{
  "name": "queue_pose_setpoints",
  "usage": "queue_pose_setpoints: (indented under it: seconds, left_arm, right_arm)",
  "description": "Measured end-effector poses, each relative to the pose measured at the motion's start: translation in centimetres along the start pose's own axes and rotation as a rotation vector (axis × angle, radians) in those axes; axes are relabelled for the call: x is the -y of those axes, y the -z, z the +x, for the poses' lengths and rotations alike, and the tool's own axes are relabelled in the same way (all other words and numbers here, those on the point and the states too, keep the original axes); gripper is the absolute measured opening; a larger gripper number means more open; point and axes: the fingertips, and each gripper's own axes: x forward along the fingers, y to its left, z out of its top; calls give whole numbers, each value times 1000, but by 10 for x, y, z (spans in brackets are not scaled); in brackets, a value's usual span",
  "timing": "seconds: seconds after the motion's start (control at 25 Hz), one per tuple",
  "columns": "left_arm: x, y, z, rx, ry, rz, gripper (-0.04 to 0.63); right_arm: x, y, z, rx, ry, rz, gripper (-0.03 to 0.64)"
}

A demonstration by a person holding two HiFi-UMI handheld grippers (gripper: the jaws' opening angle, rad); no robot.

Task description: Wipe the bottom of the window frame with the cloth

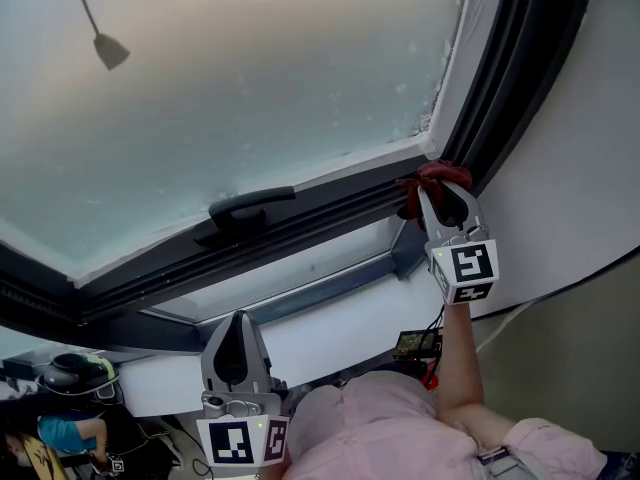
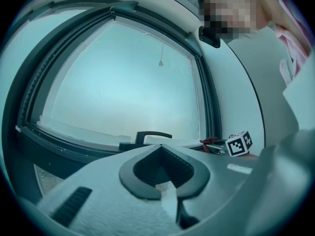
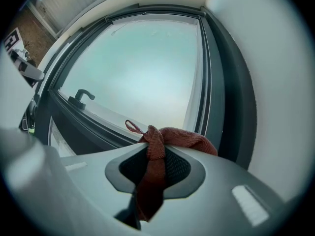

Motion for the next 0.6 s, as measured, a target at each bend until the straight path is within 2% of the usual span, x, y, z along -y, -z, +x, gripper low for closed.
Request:
queue_pose_setpoints:
  seconds: [0.24, 0.48, 0.6]
  left_arm:
    - [-7, -4, -9, 4, -13, 4, -6]
    - [-26, -8, -33, 3, -36, 2, -6]
    - [-38, -10, -50, 5, -45, -1, -6]
  right_arm:
    - [5, 1, 0, -24, 41, -13, 83]
    - [4, 1, 1, -118, 116, -65, 83]
    - [-3, -3, -3, -140, 123, -25, 83]
